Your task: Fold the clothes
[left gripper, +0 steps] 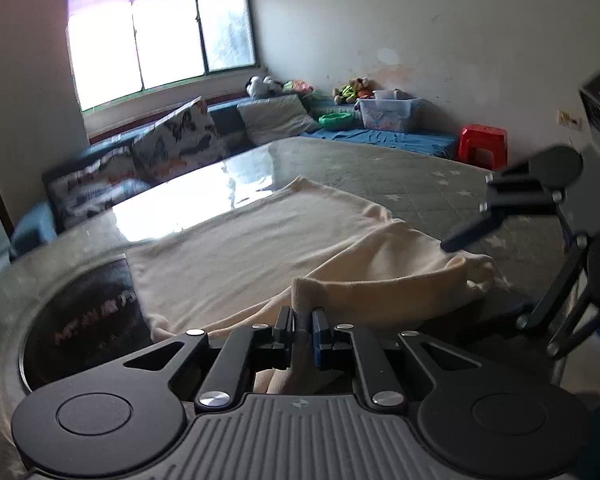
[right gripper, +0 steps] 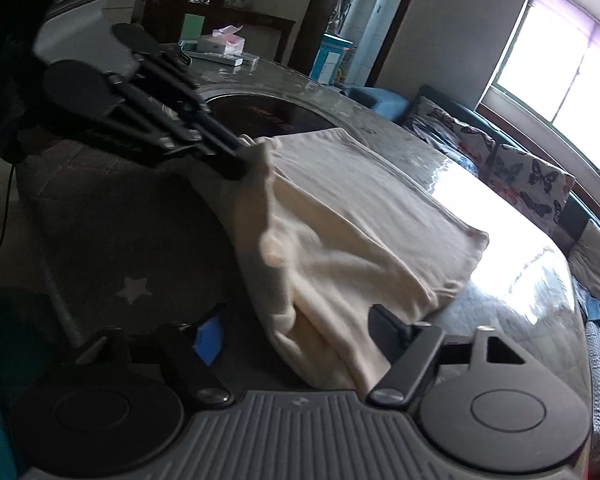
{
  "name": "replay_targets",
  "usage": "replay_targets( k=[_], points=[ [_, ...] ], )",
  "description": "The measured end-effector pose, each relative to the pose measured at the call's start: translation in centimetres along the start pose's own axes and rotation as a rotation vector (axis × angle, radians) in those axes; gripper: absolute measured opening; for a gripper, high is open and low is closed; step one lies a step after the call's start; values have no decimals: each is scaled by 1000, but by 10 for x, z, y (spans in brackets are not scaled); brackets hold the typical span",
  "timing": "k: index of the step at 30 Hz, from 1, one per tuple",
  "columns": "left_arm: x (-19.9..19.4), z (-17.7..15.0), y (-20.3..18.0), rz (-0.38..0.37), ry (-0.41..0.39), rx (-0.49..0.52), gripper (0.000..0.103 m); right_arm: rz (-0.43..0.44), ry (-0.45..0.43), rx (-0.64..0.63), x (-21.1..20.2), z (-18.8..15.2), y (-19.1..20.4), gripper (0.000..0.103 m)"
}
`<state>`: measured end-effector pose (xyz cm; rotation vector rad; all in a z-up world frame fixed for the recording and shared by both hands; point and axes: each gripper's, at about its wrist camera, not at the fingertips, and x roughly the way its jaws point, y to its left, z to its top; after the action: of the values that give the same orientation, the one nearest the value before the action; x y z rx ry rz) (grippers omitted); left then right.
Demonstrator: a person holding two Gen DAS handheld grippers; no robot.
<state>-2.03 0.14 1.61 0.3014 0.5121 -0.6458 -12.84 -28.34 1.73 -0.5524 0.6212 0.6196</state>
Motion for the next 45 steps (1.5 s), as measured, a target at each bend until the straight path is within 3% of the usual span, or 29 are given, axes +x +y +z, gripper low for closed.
replay_targets(
  k=[3,6,9,10,12,17,20,25,35,42,45],
  points=[
    [2,-2,2,-6,3,-10,11,34,-11,17,7,5,-2,45],
    [-3,-9,0,12,7,9,19,60,-9,58,12,10,-10,26],
    [-12,-19,-3,33,8,35,25,86,-12,111,14,13,-20,17],
    [-15,-22,-3,40,11,43,34,90,-14,125,14,13,-23,16],
    [-21,-30,-6,61,14,76,39,99,-17,152,14,13,-28,14],
    [-27,-47,-12,97,30,169,39,95,-22,162,14,14,-30,12],
    [-26,-54,-13,128,32,204,29,87,-29,171,13,15,-29,11],
    [-27,-54,-11,116,25,190,15,74,-54,192,9,15,-28,10],
    [-60,-46,-17,55,-2,164,11,74,-98,185,-19,15,-25,9],
    [-120,-37,-40,-31,-18,181,11,177,-101,156,-87,4,-8,9],
    [-125,-28,-42,-33,-32,191,11,199,-83,171,-104,4,-3,9]
  ],
)
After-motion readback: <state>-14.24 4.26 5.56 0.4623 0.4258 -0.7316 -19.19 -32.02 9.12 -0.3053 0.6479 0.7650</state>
